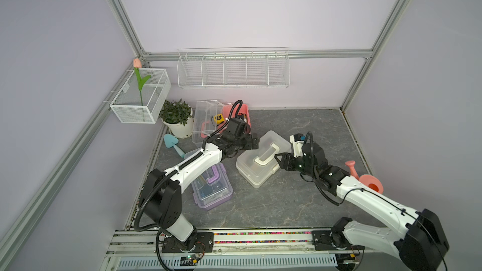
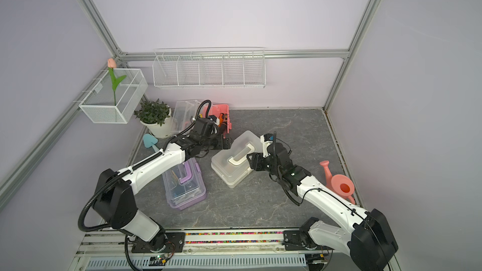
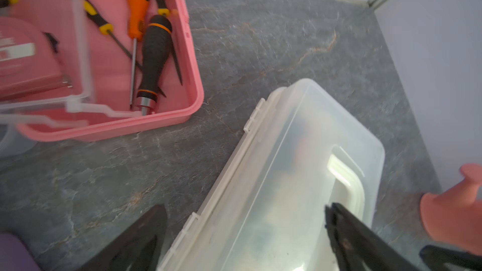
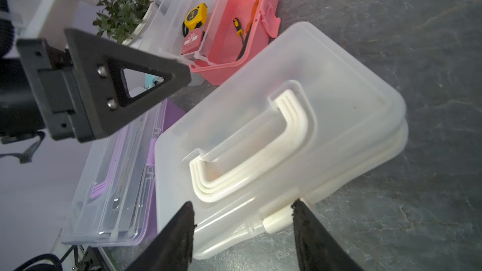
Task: Close toolboxes
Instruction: Fasten the toolbox latch on the toolbox, then move the toolbox to the center of the board.
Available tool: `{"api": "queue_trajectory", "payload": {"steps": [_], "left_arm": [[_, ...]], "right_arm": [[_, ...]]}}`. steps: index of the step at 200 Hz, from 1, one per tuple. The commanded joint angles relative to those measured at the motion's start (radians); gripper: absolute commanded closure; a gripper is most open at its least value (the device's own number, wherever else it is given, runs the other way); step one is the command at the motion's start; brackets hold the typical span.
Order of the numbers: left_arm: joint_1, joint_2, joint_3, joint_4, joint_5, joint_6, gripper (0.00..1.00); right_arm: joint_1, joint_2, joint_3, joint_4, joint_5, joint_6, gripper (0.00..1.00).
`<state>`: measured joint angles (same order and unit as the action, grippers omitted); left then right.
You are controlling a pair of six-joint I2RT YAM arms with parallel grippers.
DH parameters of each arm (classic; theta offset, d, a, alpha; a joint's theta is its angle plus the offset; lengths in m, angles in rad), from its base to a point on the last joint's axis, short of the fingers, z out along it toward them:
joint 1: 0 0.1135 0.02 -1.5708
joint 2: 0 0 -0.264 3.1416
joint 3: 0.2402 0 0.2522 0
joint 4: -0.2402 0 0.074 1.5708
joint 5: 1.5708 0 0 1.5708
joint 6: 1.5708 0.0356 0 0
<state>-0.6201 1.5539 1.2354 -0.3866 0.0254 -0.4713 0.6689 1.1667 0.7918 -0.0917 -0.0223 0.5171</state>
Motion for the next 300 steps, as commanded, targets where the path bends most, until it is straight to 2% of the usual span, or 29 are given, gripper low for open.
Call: {"api": "queue_trajectory", "payload": {"steps": [1, 24, 63, 106, 122, 160, 207, 247, 300], "left_arm": [[0.059, -0.072, -0.045, -0.023, -0.039, -0.053, 0.01], [0.144, -0.153, -0.116, -0.011, -0.015, -0.098, 0.01], [0.275, -0.293, -0.215, 0.005, 0.003, -0.14, 0.01], [0.332, -0.386, -0.293, 0.035, -0.022, -0.161, 0.01], [0.352, -0.398, -0.31, 0.044, -0.009, -0.173, 0.01], [0.365, -0.394, -0.327, 0.066, 0.021, -0.187, 0.01], [0.369, -0.376, -0.335, 0.079, 0.054, -0.191, 0.01], [0.369, -0.377, -0.34, 0.088, 0.064, -0.194, 0.01], [0.369, -0.374, -0.341, 0.094, 0.077, -0.204, 0.01]], "right_arm": [[0.062, 0.087, 0.131, -0.145, 0.01, -0.201, 0.36], [0.149, 0.197, 0.255, -0.213, 0.032, -0.31, 0.32], [0.285, 0.365, 0.423, -0.282, 0.165, -0.463, 0.24], [0.411, 0.551, 0.579, -0.375, 0.392, -0.641, 0.17], [0.419, 0.597, 0.605, -0.388, 0.423, -0.655, 0.16], [0.42, 0.665, 0.633, -0.386, 0.496, -0.668, 0.14], [0.405, 0.718, 0.618, -0.381, 0.671, -0.683, 0.17], [0.295, 0.655, 0.538, -0.378, 0.552, -0.563, 0.21], [0.116, 0.563, 0.383, -0.331, 0.496, -0.452, 0.23]]}}
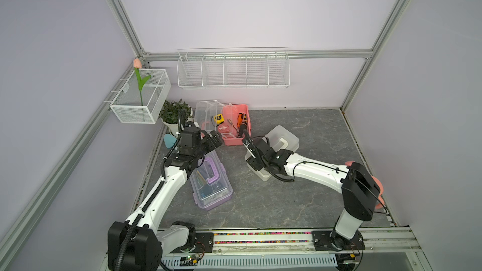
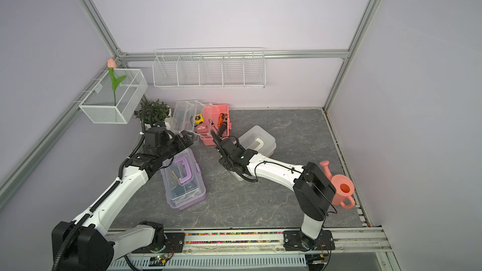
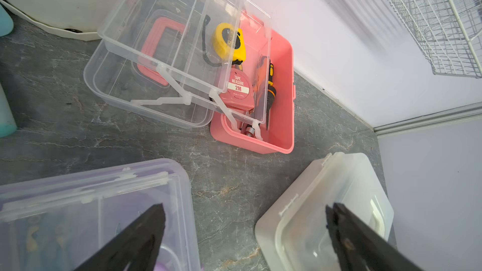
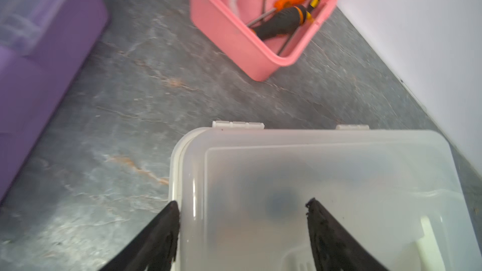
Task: Close toolboxes
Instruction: Move the toolbox to the center of the board.
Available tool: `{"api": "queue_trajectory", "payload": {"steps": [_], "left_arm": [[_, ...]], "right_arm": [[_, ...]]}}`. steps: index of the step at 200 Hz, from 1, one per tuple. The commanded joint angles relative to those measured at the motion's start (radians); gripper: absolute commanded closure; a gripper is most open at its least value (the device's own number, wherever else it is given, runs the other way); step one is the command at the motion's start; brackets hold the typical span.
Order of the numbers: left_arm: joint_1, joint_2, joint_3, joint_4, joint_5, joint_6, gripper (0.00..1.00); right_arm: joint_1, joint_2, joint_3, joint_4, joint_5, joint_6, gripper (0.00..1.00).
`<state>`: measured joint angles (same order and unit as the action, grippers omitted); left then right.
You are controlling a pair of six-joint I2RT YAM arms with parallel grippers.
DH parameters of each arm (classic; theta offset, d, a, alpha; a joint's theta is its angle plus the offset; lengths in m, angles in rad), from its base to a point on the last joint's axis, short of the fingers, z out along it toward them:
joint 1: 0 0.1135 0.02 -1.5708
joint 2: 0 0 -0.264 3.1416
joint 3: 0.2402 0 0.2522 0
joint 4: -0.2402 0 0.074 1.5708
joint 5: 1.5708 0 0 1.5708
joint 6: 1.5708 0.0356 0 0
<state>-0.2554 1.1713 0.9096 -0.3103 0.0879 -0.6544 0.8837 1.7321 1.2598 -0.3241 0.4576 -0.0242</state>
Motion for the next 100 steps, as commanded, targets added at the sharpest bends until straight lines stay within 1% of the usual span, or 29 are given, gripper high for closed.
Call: {"api": "queue_trajectory", "payload": {"steps": [1, 51, 79, 100], "left_arm": [[0.004, 0.009, -0.015, 0.018, 0.014, -0.021, 0.01], [0.004, 0.012, -0.015, 0.018, 0.028, -0.025, 0.01], [0.004, 0.025, -0.011, 0.019, 0.048, -0.034, 0.0], [0.004, 0.036, -0.006, 0.023, 0.061, -0.039, 0.01]], "right_arm": [[-0.102, -0.004, -0.087, -0.099, 0.016, 0.091, 0.23], [-0.294, -0.044, -0.187, -0.069, 0.018, 0.163, 0.23], [-0.39, -0.057, -0.209, -0.021, -0.003, 0.146, 0.23], [-0.444, -0.051, -0.188, -0.005, 0.004, 0.115, 0.23]]}}
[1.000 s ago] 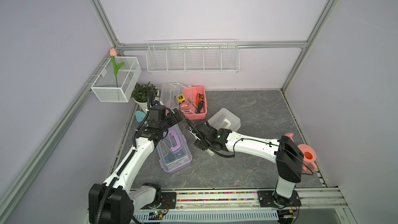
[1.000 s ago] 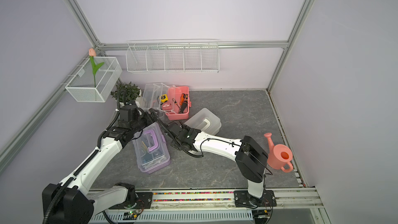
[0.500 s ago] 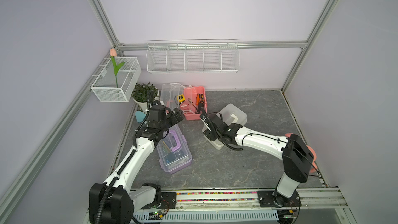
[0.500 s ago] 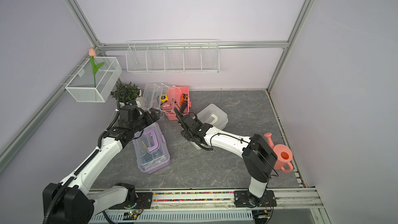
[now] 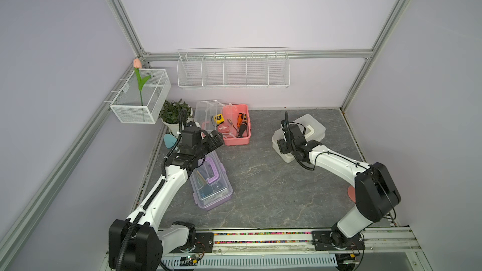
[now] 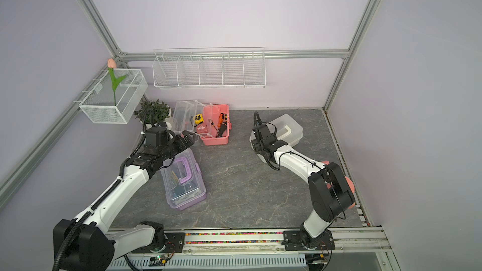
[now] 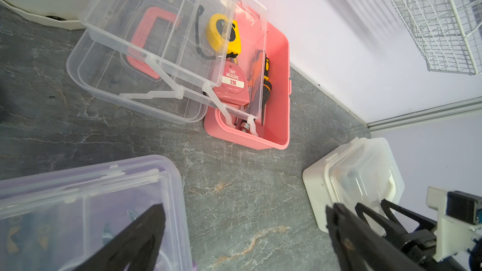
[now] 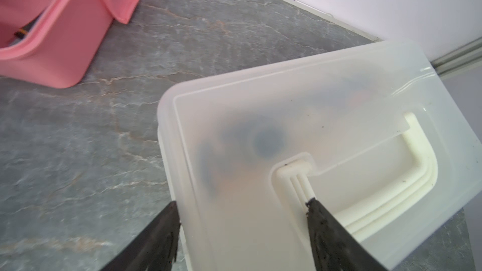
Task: Close toolboxes
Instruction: Move the toolbox to the center of the board.
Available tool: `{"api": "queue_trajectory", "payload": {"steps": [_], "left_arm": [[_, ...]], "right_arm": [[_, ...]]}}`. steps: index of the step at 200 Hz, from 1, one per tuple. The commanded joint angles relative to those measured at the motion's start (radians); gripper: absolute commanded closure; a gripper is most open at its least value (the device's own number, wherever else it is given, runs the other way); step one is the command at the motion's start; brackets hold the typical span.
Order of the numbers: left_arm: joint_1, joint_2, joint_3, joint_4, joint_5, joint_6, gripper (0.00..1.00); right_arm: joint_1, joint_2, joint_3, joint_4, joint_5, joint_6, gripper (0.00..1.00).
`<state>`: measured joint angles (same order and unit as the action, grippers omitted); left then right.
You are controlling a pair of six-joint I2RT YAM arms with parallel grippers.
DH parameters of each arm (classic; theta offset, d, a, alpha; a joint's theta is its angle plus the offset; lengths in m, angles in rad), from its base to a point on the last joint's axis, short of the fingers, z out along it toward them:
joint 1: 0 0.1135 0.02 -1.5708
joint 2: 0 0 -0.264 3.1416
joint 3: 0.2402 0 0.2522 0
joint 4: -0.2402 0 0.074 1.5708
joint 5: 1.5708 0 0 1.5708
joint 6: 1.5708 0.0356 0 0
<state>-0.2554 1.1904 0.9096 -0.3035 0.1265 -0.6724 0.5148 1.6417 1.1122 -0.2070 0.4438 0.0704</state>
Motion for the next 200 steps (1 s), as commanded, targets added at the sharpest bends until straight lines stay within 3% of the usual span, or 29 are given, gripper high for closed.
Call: {"api": "queue_trajectory", "payload": {"steps": [1, 51, 99, 143, 200], "left_arm": [[0.004, 0.017, -0.005, 0.016, 0.023, -0.021, 0.01], [0.005, 0.03, -0.001, 0.018, 0.014, -0.018, 0.0], [0.004, 0.016, -0.005, 0.025, -0.016, -0.012, 0.0], [0.004, -0.012, -0.012, 0.006, -0.046, 0.025, 0.0], [0.004, -0.05, -0.033, -0.004, -0.079, 0.077, 0.0]], "right_arm": [[-0.077, 0.04, -0.039, -0.122, 0.018, 0.019, 0.23], [-0.11, 0.011, 0.079, -0.156, 0.006, -0.015, 0.23], [0.04, -0.005, 0.199, -0.139, -0.117, 0.023, 0.25], [0.115, 0.151, 0.315, -0.057, -0.28, 0.129, 0.32], [0.136, 0.41, 0.531, -0.041, -0.356, 0.204, 0.35]]}}
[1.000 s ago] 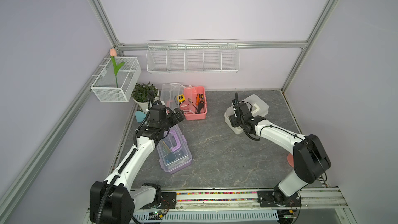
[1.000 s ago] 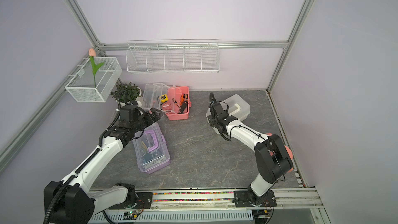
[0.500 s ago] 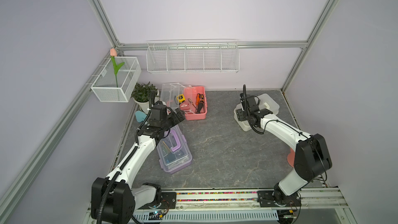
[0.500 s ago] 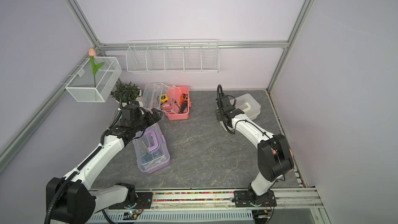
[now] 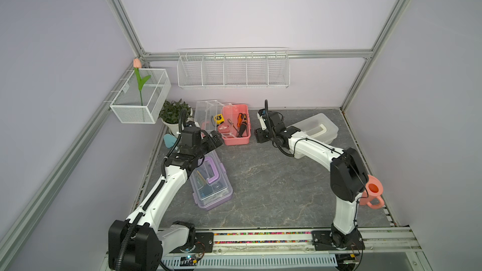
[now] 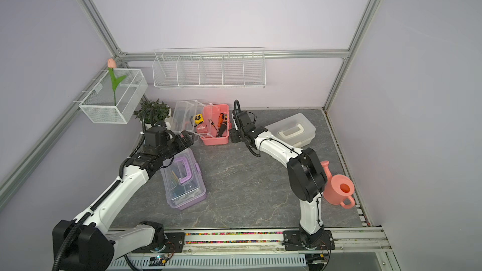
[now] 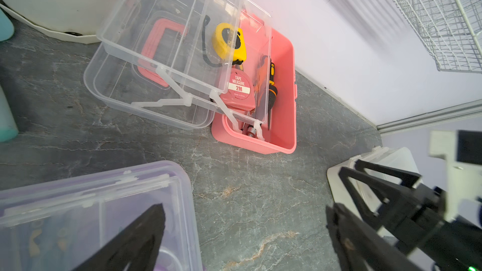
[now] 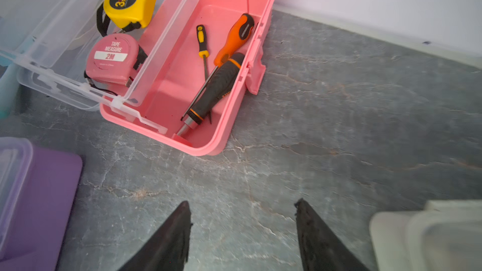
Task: Close toolboxes
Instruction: Move the toolbox to the center of the board.
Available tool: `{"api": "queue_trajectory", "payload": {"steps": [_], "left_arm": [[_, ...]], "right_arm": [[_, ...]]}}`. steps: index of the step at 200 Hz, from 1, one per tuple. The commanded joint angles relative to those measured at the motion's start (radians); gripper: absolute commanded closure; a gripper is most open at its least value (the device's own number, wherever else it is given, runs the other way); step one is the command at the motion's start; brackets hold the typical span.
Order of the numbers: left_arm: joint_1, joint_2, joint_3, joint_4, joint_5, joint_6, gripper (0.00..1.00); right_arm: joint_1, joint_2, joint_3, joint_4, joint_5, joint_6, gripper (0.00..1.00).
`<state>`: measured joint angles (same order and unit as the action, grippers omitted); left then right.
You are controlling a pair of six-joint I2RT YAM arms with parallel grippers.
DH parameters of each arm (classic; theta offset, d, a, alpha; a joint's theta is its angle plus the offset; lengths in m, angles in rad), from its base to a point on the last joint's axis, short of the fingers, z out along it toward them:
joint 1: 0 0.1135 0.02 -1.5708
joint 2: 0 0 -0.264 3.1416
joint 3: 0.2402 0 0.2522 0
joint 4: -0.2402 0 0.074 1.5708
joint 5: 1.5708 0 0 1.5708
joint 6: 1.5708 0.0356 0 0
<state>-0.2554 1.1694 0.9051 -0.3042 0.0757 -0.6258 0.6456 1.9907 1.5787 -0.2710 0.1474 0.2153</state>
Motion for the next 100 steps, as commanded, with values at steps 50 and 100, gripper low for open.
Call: {"api": "queue_trajectory", "payload": {"steps": [50, 100], "left_arm": [[0.005, -0.018, -0.028, 0.004, -0.013, 0.037, 0.0], [0.005, -0.012, -0.028, 0.002, -0.001, 0.037, 0.0]], "right_arm": [[0.008, 0.216, 0.226, 0.007, -0.099, 0.131, 0.38], [0.008, 0.346, 0.407, -0.125, -0.027, 0.149, 0.51]]}}
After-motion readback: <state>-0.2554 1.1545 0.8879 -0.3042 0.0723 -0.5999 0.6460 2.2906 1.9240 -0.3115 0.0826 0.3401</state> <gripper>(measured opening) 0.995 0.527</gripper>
